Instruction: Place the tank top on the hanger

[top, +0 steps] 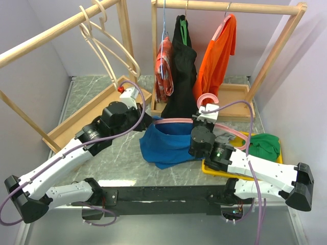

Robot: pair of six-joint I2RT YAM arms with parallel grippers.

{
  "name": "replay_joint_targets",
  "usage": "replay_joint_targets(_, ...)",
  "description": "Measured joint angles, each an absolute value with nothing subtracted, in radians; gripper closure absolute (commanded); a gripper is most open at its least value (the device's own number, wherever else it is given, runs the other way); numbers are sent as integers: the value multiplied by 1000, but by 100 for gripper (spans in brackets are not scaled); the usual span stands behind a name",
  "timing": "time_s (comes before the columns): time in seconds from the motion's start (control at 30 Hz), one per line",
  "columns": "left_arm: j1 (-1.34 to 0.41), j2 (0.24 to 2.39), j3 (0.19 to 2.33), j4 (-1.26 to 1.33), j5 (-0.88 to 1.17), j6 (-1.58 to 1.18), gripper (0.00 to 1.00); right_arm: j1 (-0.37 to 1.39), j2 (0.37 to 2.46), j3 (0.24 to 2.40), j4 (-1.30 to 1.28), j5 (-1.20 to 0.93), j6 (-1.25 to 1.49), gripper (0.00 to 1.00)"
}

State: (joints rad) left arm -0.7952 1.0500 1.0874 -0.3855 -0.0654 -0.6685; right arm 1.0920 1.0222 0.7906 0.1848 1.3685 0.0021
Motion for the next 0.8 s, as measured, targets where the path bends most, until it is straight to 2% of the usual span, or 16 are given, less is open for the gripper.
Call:
replay_joint_targets(0.37,-814,1072,1224,-386,-22,-695,99,1184,1138,994,329,1402,-152,100)
replay_joint_targets(0.5,-818,1062,1230,-366,-23,-727,92,1217,1187,1024,404,1407,-210,100)
replay_joint_targets(0.6,-818,1058,1241,-362,-17,-738,82,1236,1210,1029,464,1402,-268,100)
replay_joint_targets(0.63,-818,1059,1249,-363,-12,-738,70,1242,1214,1031,479,1399,-284,100)
replay_joint_targets(0.67,-818,1060,1257,-364,-7,-737,63,1250,1217,1032,495,1393,-306,100)
replay_joint_targets(0.7,-818,1060,1266,-363,2,-731,58,1258,1217,1032,510,1385,-325,100)
replay_joint_targets(0.73,-818,1060,1274,-362,9,-723,49,1265,1213,1033,517,1377,-335,100)
replay_joint_targets(0.8,-818,1060,1294,-364,36,-704,39,1276,1191,1036,482,1347,-323,100)
